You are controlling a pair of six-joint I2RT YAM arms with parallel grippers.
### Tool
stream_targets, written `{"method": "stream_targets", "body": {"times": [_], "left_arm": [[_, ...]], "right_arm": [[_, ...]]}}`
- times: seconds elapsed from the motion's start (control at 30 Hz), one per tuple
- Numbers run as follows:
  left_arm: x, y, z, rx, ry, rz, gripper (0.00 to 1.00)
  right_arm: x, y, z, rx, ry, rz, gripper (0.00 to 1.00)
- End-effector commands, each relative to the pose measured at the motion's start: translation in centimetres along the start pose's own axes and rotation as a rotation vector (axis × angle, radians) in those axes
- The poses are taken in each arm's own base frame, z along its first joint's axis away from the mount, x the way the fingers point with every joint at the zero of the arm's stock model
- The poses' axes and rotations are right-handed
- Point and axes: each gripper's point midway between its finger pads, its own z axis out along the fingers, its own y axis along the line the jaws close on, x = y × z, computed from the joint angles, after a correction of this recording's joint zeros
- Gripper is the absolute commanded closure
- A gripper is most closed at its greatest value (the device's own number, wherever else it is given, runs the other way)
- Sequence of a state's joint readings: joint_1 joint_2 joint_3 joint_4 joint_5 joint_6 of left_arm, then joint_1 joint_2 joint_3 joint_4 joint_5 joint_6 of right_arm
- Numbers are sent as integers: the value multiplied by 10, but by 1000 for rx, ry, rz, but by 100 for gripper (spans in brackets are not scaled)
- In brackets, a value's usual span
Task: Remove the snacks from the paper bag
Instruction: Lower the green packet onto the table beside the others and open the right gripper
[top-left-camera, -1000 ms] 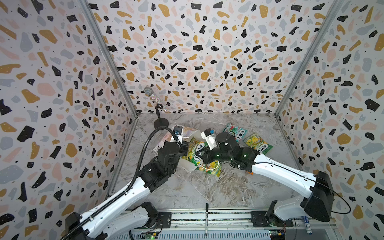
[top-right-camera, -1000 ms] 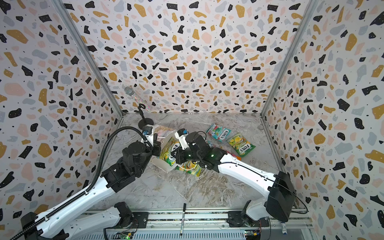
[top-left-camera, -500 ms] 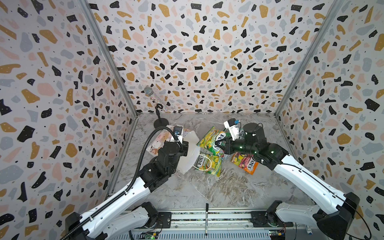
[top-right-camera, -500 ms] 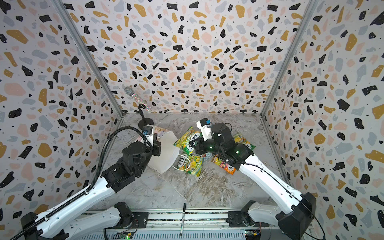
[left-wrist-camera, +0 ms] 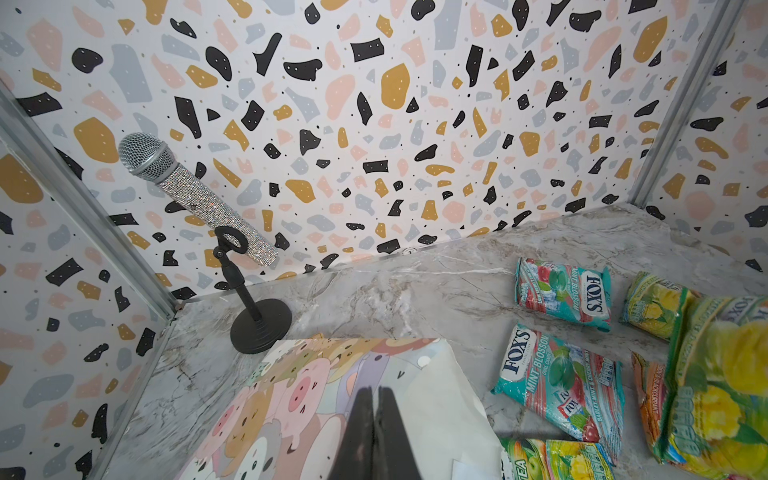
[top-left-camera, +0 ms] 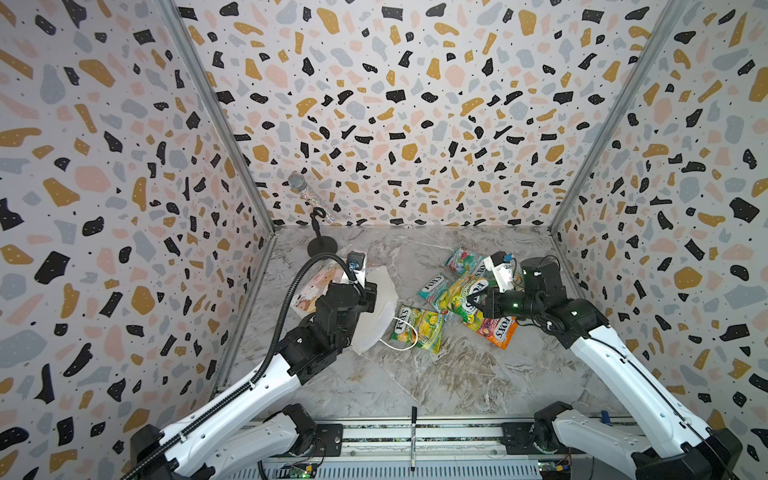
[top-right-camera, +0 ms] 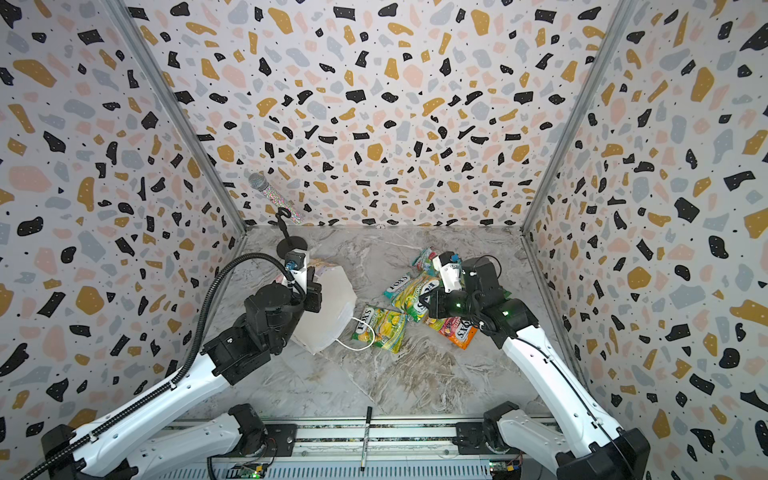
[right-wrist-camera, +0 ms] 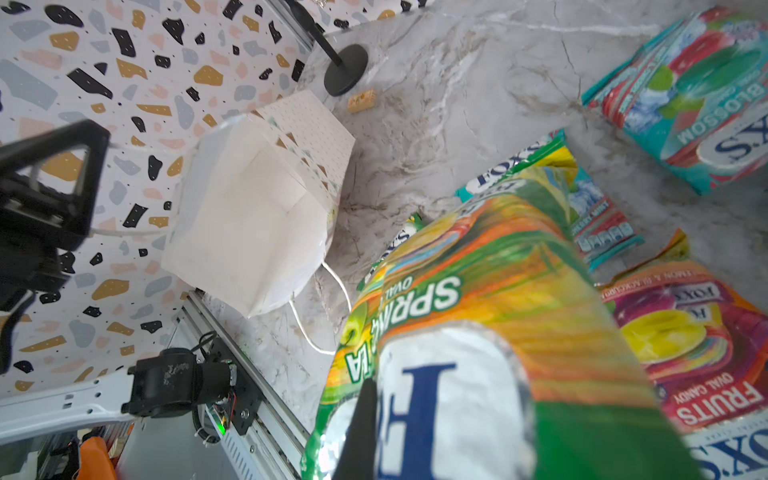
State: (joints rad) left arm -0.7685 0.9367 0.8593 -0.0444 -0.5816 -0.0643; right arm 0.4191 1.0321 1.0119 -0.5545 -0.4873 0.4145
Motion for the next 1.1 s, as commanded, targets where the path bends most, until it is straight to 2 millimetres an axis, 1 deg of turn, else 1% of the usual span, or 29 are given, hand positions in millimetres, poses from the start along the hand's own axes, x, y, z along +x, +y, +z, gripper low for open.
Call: {"method": "stream_targets", "body": {"times": [0.0,0.2,0.33,0.5,0.6,0.93,1.07], "left_arm": [[-15,4,-5,0,-51,-27,100],[-16,4,-6,4,-54,-29,100],[-16,4,-6,5,-55,-30,100],[-16,2,-5,13,-52,-28,100],[-15,1,-5,17,-52,-30,100],[-16,2,-6,15,-55,-31,100],[-17,2,-6,16,-56,-31,100]], "right_arm": [[15,4,-7,-39,33,-31,100],[54,-15,1,-8,112,20,100],[74,-24,7,-14,128,55,100],[95,-34,20,-30,161,96,100],[103,-38,26,-37,181,119,100],[116,-50,35,1,222,189,100],[123,-60,38,42,232,219,100]]}}
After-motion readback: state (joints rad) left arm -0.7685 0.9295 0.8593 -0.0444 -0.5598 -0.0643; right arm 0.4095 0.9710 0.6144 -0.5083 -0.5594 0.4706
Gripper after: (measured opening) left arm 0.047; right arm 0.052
